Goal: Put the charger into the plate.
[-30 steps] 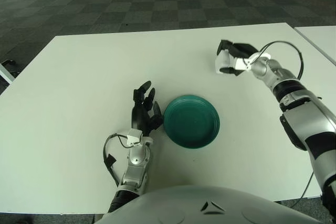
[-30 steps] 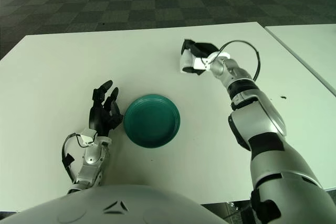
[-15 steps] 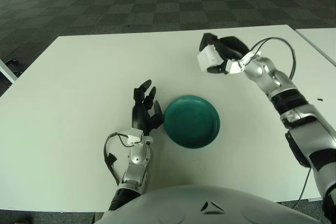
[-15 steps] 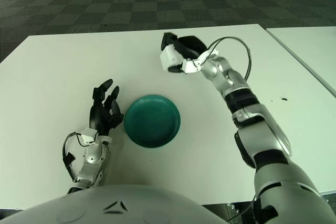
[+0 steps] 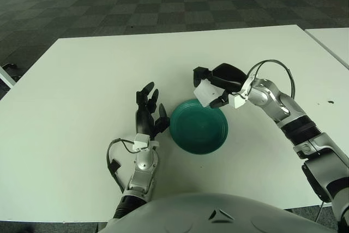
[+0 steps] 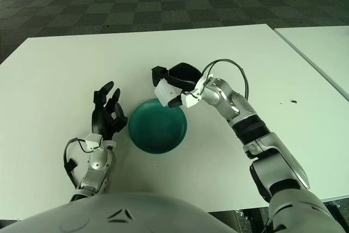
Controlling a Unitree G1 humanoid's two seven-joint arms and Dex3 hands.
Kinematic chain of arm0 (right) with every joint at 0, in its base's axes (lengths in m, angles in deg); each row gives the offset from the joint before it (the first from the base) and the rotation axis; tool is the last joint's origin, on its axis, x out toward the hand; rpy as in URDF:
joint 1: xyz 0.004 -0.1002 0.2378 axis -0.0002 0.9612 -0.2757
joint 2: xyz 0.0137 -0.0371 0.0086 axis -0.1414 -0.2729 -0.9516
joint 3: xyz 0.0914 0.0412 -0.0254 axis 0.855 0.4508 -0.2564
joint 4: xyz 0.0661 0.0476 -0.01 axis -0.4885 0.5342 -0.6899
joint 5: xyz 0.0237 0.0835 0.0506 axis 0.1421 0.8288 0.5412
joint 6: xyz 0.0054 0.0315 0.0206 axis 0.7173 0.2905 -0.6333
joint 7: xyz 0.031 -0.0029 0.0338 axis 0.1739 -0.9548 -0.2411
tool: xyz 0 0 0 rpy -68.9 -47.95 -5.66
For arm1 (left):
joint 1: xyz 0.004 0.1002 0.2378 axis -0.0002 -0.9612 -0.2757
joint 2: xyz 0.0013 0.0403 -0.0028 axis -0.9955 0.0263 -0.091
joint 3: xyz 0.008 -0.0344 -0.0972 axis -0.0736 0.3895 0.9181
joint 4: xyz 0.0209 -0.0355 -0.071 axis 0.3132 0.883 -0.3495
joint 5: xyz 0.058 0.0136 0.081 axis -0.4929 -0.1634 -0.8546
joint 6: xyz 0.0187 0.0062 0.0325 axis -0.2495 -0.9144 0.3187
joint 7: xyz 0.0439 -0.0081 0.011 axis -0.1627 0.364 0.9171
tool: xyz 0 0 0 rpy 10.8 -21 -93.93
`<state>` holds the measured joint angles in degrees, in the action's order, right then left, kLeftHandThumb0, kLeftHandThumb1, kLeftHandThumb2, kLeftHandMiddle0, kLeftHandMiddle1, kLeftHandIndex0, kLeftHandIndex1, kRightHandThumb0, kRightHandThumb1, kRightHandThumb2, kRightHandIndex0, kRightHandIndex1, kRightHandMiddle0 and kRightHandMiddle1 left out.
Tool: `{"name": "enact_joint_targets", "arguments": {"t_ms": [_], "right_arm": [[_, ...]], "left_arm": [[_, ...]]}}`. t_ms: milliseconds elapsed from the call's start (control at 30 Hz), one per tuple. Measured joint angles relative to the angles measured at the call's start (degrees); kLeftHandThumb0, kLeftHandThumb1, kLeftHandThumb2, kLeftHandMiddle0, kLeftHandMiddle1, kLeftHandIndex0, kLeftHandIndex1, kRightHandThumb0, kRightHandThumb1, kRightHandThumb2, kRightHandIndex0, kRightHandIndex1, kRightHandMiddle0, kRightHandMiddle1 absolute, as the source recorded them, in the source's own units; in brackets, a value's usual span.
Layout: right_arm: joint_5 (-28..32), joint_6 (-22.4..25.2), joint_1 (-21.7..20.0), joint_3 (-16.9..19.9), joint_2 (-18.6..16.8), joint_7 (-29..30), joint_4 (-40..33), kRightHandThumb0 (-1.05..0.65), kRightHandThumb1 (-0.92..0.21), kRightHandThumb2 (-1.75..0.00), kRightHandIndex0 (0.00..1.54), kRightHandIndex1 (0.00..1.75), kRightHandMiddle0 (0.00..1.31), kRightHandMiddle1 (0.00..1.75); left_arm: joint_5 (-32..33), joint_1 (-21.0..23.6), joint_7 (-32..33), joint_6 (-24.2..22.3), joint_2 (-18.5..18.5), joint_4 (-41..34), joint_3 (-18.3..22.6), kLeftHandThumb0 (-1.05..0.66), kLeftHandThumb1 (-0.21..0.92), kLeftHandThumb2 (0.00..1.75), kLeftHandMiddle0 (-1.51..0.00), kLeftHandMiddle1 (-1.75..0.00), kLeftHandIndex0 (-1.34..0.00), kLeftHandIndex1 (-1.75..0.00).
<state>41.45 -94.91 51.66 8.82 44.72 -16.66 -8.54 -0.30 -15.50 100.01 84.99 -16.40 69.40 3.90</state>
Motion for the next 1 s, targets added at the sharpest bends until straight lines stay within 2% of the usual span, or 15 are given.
{"name": "enact_joint_targets", "arguments": {"t_ms": [200,467,600,800,900,1000], "right_arm": [[-2.23,0.06,0.0,-0.84,0.0,-2.95,-3.21,-0.44,-0.46,-1.13,1.04,1.75,0.5,1.75],[-5.03,0.1,1.18,-3.3,-0.72,-6.09,-4.26,-0.43,-0.5,-1.08,1.04,1.75,0.47,1.75],[-6.18,0.24,2.63,-4.09,-1.53,-5.4,-3.09,-0.43,-0.49,-1.1,1.05,1.75,0.48,1.75],[-7.45,-1.48,2.5,-4.28,-2.22,-2.28,-0.58,-0.43,-0.5,-1.08,1.03,1.75,0.47,1.75],[-7.69,-3.79,2.17,-4.39,-2.41,-0.05,1.06,-0.41,-0.59,-0.97,0.94,1.75,0.41,1.75],[-7.71,-5.64,2.16,-4.42,-2.51,1.66,1.96,-0.38,-0.75,-0.75,0.71,1.75,0.3,1.75]], "left_arm": [[-0.7,-0.07,1.61,-0.14,0.0,-0.39,-0.23,-0.9,0.92,0.98,-0.54,-0.04,-0.17,-1.05],[-5.62,-0.14,7.3,-1.45,0.0,-1.27,-0.4,-0.89,0.92,1.07,-0.59,-0.04,-0.29,-1.0],[-6.49,-0.26,8.79,-2.86,0.0,-1.7,-0.51,-0.85,0.92,1.09,-0.56,-0.02,-0.23,-0.93],[-6.23,-0.57,8.65,-4.25,-0.01,-2.02,-0.78,-0.84,0.92,1.1,-0.48,0.0,-0.13,-0.85],[-5.02,-1.04,7.46,-4.52,-0.05,-2.36,-1.02,-0.84,0.92,1.09,-0.42,0.0,-0.08,-0.82],[-2.16,-1.7,4.62,-4.66,-0.13,-2.72,-1.46,-0.85,0.92,1.07,-0.36,0.0,-0.02,-0.78]]}}
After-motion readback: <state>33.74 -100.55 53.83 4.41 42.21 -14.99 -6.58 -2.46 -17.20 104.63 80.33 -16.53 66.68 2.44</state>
